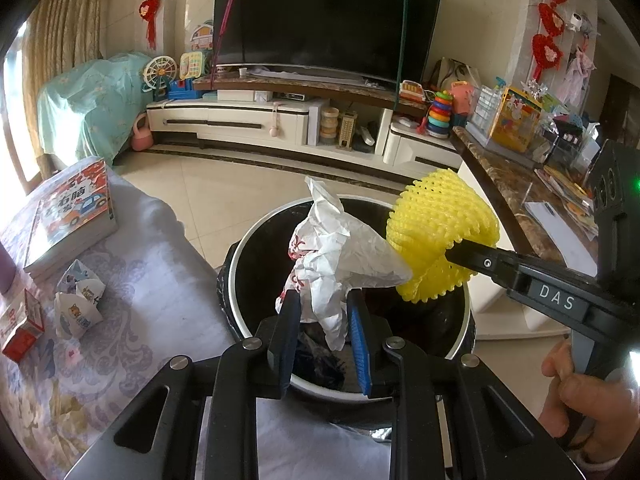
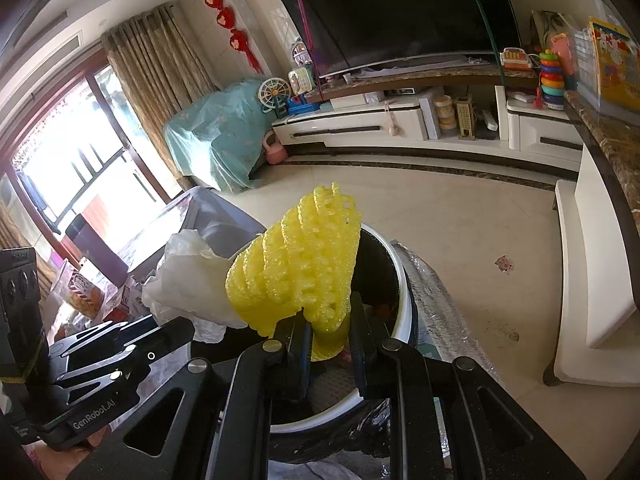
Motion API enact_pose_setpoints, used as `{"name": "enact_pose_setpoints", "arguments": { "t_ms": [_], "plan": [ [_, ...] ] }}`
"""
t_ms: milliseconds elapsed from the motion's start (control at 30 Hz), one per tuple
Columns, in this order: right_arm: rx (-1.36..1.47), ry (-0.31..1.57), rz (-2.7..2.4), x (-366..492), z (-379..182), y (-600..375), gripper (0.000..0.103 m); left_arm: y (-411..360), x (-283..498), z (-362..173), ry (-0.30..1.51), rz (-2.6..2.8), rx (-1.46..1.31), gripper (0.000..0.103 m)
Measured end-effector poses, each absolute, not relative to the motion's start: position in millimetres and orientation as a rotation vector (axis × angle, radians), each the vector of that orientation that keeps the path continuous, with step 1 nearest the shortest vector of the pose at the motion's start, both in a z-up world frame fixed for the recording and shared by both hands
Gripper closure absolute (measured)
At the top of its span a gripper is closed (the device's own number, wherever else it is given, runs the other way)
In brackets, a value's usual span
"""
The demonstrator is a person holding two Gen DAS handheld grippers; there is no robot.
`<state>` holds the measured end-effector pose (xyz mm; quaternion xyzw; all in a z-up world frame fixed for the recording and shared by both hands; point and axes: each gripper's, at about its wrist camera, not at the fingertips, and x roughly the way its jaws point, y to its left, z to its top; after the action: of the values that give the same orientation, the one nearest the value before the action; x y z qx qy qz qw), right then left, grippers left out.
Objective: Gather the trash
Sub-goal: 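Carry the yellow ring and white tissue over the bin and open both tools, then move both open tools away from the bin back over the table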
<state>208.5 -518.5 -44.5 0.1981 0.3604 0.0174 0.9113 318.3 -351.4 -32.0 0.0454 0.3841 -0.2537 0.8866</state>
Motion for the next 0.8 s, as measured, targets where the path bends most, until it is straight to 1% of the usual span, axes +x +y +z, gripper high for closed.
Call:
{"name": "enact_pose_setpoints", "arguments": {
  "t_ms": [100, 167, 200, 233, 267, 300, 333, 467, 533, 567, 633, 700, 767, 800],
  "plan": [
    [0.399, 0.74, 0.033, 209.7, -43.4, -519.6, 0.085, -351.3, 318.3, -32.0, 0.798, -0.525, 0.095, 0.078],
    [0.391, 0.74, 0.033, 210.8, -42.2, -520.0, 0.085, -351.3, 319.4, -31.7, 0.801, -0.53, 0.092, 0.075],
    [0.387, 0.74, 0.032, 211.4, -41.8, -520.0, 0.084, -351.0, 319.8, -31.0, 0.8, -0.53, 0.092, 0.073],
    [0.383, 0.744, 0.032, 212.5, -41.5, -520.2, 0.081, -350.9, 319.2, -30.3, 0.799, -0.528, 0.094, 0.067],
    [0.38, 0.748, 0.029, 213.2, -41.5, -520.3, 0.076, -350.4, 318.6, -29.0, 0.796, -0.525, 0.096, 0.062],
    [0.378, 0.75, 0.028, 213.2, -41.2, -519.7, 0.061, -350.0, 317.3, -28.0, 0.79, -0.521, 0.096, 0.05],
    [0.377, 0.75, 0.029, 213.5, -40.4, -519.7, 0.051, -349.0, 316.0, -26.9, 0.782, -0.518, 0.097, 0.046],
    [0.377, 0.75, 0.034, 210.4, -39.9, -519.3, 0.045, -344.6, 308.9, -27.5, 0.778, -0.512, 0.096, 0.044],
    [0.384, 0.749, 0.033, 207.5, -39.9, -519.1, 0.037, -340.2, 304.8, -29.4, 0.781, -0.506, 0.09, 0.042],
    [0.39, 0.747, 0.035, 205.4, -39.9, -519.1, 0.036, -335.7, 301.3, -30.4, 0.783, -0.5, 0.083, 0.042],
    [0.404, 0.739, 0.039, 200.7, -38.8, -518.4, 0.028, -326.5, 295.7, -31.6, 0.782, -0.491, 0.063, 0.039],
    [0.433, 0.725, 0.045, 193.9, -37.3, -517.3, 0.024, -314.3, 287.6, -34.5, 0.784, -0.477, 0.034, 0.037],
    [0.467, 0.698, 0.057, 185.7, -34.8, -514.9, 0.023, -301.7, 280.0, -37.7, 0.789, -0.46, 0.006, 0.036],
    [0.477, 0.688, 0.061, 182.1, -34.0, -513.3, 0.022, -294.2, 275.0, -39.7, 0.792, -0.449, -0.009, 0.036]
  ]
}}
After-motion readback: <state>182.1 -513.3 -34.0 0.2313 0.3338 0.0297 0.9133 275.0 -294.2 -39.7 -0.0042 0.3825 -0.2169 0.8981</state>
